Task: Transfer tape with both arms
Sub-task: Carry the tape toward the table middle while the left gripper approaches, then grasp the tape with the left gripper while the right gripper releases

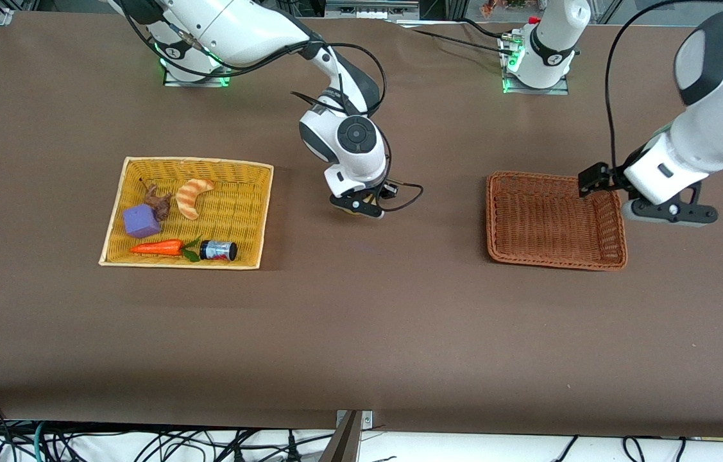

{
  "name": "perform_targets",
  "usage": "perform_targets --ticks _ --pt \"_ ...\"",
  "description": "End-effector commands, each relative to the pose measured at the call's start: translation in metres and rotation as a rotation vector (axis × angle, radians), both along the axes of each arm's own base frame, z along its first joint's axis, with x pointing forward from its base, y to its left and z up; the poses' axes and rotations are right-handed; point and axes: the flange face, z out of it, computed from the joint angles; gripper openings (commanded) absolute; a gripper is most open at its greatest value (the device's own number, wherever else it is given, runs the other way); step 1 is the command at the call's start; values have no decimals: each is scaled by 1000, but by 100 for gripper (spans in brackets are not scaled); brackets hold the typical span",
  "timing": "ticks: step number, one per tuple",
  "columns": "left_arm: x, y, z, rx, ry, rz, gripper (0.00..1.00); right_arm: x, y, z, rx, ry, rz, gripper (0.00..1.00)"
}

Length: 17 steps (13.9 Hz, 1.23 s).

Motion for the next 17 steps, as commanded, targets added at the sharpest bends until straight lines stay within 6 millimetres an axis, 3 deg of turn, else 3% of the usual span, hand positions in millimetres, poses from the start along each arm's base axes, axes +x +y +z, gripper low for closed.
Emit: perform_targets --ticks 1,2,3,4,5,7,10,13,15,17 --pt "-9 -4 -25 -15 4 30 100 3 8 3 10 -23 -13 0" --pt "-10 -14 -29 -13 14 49 100 3 8 2 10 -20 -14 1" --pt "-13 -34 -35 -10 24 63 100 3 8 2 10 -20 -16 21" --pt "-15 -53 -40 -6 27 89 100 4 8 4 12 -21 -17 66" --pt "-17 -73 -47 -5 25 112 100 3 10 7 7 -36 1 100" --pt "-27 -111 -71 -13 0 138 100 4 12 21 -1 -75 32 100" --pt "-40 -152 -107 -87 -28 191 100 19 0 79 6 -133 34 100" --pt "-45 -166 -133 -112 -31 197 100 42 -49 132 -99 -115 171 100" --pt "-48 -177 -145 -124 -10 201 100 60 -94 163 -184 -84 247 100" --pt "-57 -203 -159 -119 14 236 100 79 -142 191 -234 -56 362 100"
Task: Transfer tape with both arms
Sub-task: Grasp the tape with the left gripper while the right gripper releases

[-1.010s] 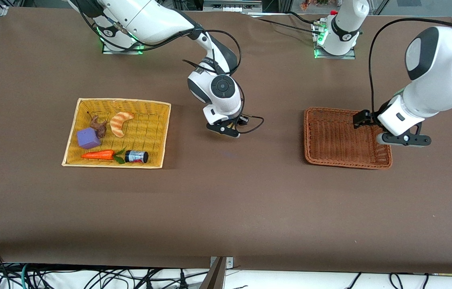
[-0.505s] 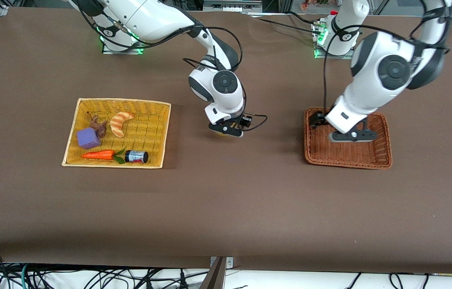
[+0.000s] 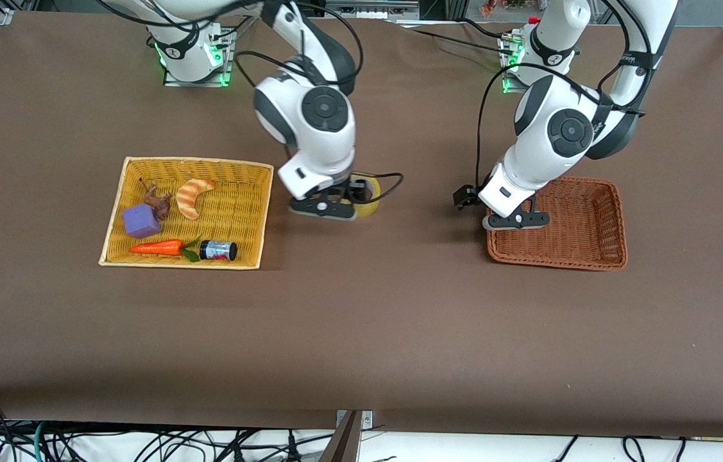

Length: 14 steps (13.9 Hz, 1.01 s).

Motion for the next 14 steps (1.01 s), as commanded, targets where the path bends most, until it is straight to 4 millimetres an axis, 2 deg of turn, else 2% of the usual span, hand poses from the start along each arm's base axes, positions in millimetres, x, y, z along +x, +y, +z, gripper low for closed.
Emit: perform_targets --ticks 1,4,6,8,10,12,14 --pt "-13 -35 -20 -7 36 62 100 17 -65 35 -63 58 126 100" --pt "-33 -79 -37 -11 43 52 100 43 -147 70 -34 132 132 100" --pt "-39 -113 -45 -19 45 51 100 50 -192 95 -42 149 139 100" --pt "-51 -144 -65 -31 46 17 100 54 -248 121 -50 174 117 100" --pt "-74 -179 -92 -43 46 2 100 55 -307 143 -47 202 97 100" --pt "-100 -211 -115 -46 54 41 100 54 -352 158 -6 210 59 100" --pt "-111 -222 -133 -44 57 47 100 56 -382 163 11 211 83 100"
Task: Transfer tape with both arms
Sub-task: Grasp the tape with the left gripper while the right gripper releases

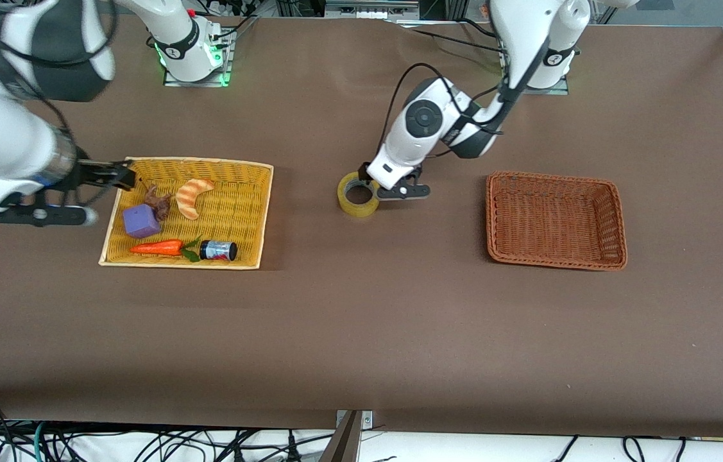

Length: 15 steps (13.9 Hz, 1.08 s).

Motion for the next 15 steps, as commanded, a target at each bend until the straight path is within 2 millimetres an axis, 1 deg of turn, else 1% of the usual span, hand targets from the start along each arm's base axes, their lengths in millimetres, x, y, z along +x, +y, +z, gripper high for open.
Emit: perform_targets --ticks 1,2,3,4,5,6,7,8,9,10,11,12,13,15 --pt "2 -12 -17 -6 7 30 100 -5 -28 3 36 18 22 100" --pt "4 -14 -18 -9 6 32 100 -4 -39 4 50 16 1 100" --pt "9 -19 -18 -19 2 36 98 -5 -41 4 65 16 -9 100" --pt "10 -22 -20 -23 1 36 94 -5 -43 4 67 22 -14 100" --pt "12 -24 -20 -23 -3 39 84 -5 -45 4 70 23 -21 100" --pt "15 -21 -23 -17 -3 46 74 -6 -56 5 83 23 -40 100" --pt "19 -18 -22 -17 -10 48 68 -7 -58 4 94 33 -42 100" --pt "26 -12 -21 -13 -20 50 68 -9 -66 9 112 29 -48 100" --pt "30 -9 -22 -9 -23 56 66 -9 -75 8 130 31 -53 100" --pt "29 -9 -24 -8 -21 56 56 -7 -78 4 139 24 -58 100" --pt "29 -8 -25 -9 -21 58 42 -4 -83 5 147 6 -52 100" --pt "29 -8 -26 -11 -25 58 20 -5 -86 12 155 -20 -53 100" --pt "30 -9 -25 -11 -27 57 0 -4 -97 14 158 -37 -75 100" --pt "31 -9 -17 -17 -42 39 0 -9 -127 30 171 -109 -122 100"
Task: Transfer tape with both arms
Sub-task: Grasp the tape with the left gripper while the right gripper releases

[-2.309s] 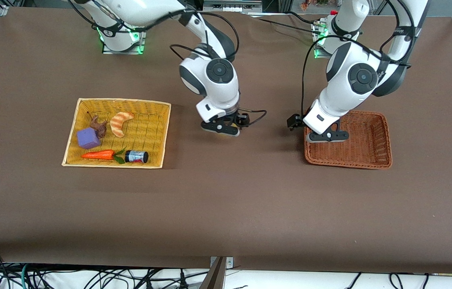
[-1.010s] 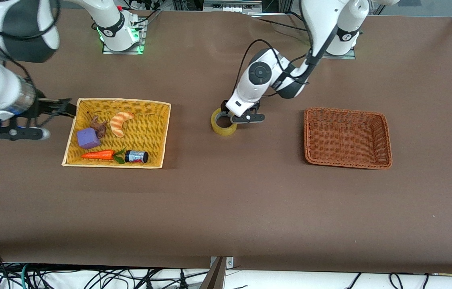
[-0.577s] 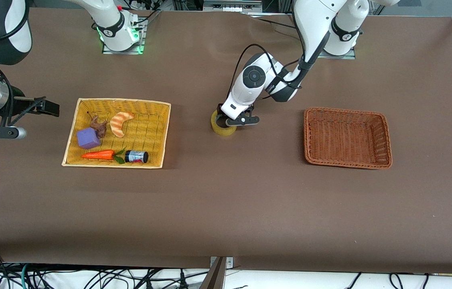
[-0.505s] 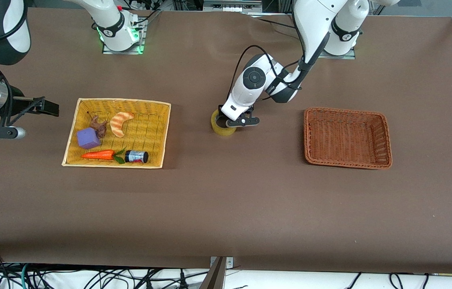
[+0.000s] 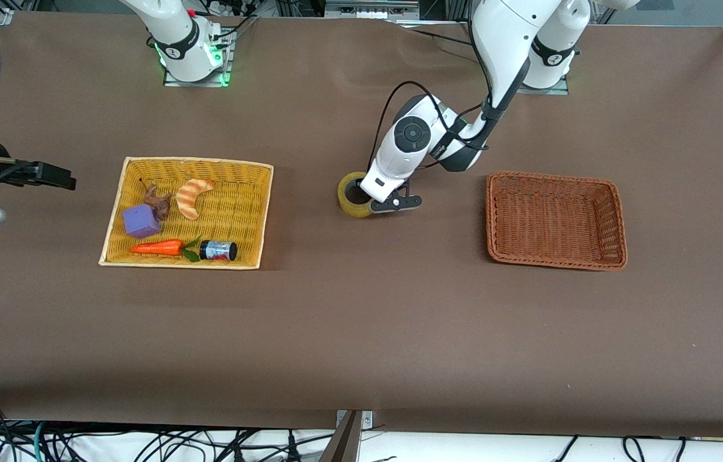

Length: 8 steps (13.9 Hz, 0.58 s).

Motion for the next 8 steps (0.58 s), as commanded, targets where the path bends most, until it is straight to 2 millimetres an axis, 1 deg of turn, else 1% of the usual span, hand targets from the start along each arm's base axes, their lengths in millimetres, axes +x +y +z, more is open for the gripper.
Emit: perform_targets --ticks 1,2,3,4,5,6,7,8 --pt "5 -3 13 -13 -30 -35 0 -15 -25 30 25 -98 -30 100" --pt "6 -2 20 -12 -34 -35 0 -24 -23 42 26 -122 -21 100" --pt "10 0 36 -16 -43 -30 0 -31 -21 50 28 -130 -18 100" --pt "17 11 55 -5 -33 -21 0 -36 -18 57 29 -136 -13 100" --pt "29 28 77 8 -23 -19 0 -40 -12 55 32 -119 -1 100" --pt "42 56 96 19 -19 -52 0 -51 -7 56 28 -118 8 100" --pt "56 89 114 22 -33 -111 0 -59 -3 55 24 -112 15 100" --pt "65 121 128 22 -50 -160 0 -59 -4 53 15 -102 16 100"
